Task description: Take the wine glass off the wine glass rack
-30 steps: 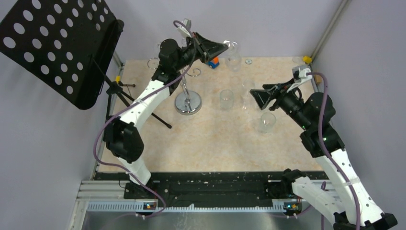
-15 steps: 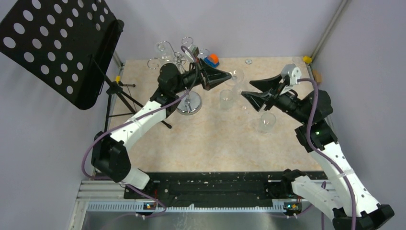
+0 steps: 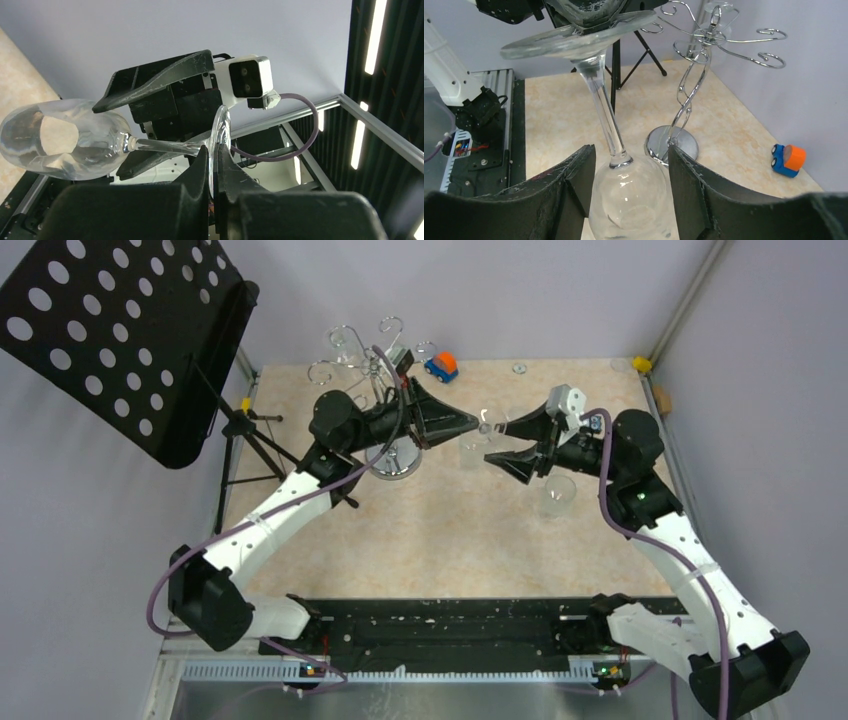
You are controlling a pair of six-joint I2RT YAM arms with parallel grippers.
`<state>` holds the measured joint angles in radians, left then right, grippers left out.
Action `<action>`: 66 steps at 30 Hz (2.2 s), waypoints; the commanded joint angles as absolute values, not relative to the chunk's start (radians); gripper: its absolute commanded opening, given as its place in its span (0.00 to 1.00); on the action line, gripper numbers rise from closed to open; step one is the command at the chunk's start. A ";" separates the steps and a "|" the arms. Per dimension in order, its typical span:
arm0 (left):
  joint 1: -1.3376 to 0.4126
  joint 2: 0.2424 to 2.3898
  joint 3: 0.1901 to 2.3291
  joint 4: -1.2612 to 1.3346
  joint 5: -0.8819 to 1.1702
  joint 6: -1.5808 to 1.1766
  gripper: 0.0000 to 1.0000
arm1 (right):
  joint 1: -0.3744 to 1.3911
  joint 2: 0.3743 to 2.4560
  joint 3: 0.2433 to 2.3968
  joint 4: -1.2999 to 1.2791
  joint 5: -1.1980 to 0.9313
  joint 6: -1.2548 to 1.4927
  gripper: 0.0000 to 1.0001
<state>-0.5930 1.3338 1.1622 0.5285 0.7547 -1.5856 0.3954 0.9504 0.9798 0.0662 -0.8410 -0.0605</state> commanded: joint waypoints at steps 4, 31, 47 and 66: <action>-0.627 1.295 1.160 0.536 0.764 -1.530 0.00 | 0.425 0.969 1.022 0.137 -0.896 -0.081 0.43; -0.631 1.202 1.073 0.453 0.487 -1.409 0.64 | 0.451 0.783 0.802 0.692 -0.196 0.545 0.00; -0.723 1.262 1.030 0.636 0.462 -1.558 0.86 | 0.454 0.838 0.642 1.001 0.106 1.048 0.00; -0.748 1.364 1.091 0.810 0.388 -1.732 0.28 | 0.497 0.894 0.571 1.162 0.114 1.012 0.00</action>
<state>-0.7425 1.3685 1.0382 0.6918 0.4267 -1.7153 0.4816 0.9077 0.5739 1.0771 0.1139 1.0218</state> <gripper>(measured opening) 0.329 0.133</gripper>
